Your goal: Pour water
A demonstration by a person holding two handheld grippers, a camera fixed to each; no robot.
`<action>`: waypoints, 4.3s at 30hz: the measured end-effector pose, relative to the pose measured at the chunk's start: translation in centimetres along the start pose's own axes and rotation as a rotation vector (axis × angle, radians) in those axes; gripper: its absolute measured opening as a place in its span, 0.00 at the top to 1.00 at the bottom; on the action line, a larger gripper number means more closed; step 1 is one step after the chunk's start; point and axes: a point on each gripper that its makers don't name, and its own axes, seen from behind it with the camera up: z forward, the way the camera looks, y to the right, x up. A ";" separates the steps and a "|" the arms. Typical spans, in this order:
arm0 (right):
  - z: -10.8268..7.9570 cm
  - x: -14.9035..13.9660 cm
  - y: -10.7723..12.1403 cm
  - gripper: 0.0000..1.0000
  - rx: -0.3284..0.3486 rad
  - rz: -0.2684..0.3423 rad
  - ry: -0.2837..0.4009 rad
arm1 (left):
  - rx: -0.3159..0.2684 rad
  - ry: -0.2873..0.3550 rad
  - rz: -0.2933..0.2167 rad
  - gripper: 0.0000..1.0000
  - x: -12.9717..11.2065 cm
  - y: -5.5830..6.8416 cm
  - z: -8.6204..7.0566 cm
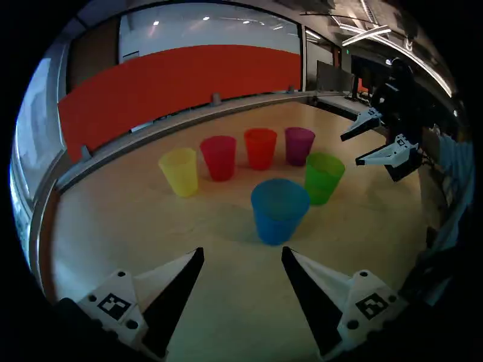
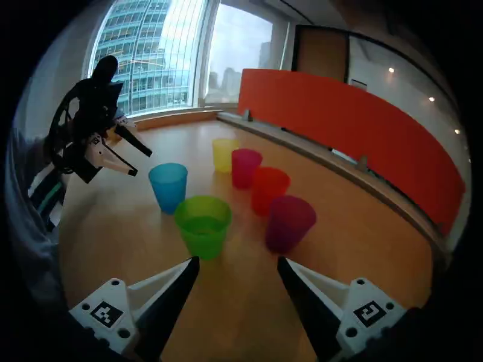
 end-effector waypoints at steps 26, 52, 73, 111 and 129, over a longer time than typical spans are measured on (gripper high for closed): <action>-5.9 4.7 9.4 0.00 -0.456 0.211 0.292 | 0.337 0.364 -0.085 0.04 6.8 -6.0 -4.5; -12.7 7.5 13.2 0.00 -0.780 0.293 0.556 | 0.563 0.645 -0.211 0.04 9.7 -8.9 -10.0; -14.0 7.6 13.4 0.00 -0.796 0.346 0.588 | 0.656 0.676 -0.175 0.04 9.2 -10.0 -9.5; -12.4 7.1 12.9 0.00 -0.785 0.359 0.576 | 0.646 0.629 -0.243 0.04 3.2 -11.0 -4.6; -13.0 6.5 12.9 0.00 -0.790 0.366 0.577 | 0.637 0.599 -0.252 0.04 2.9 -11.1 -4.0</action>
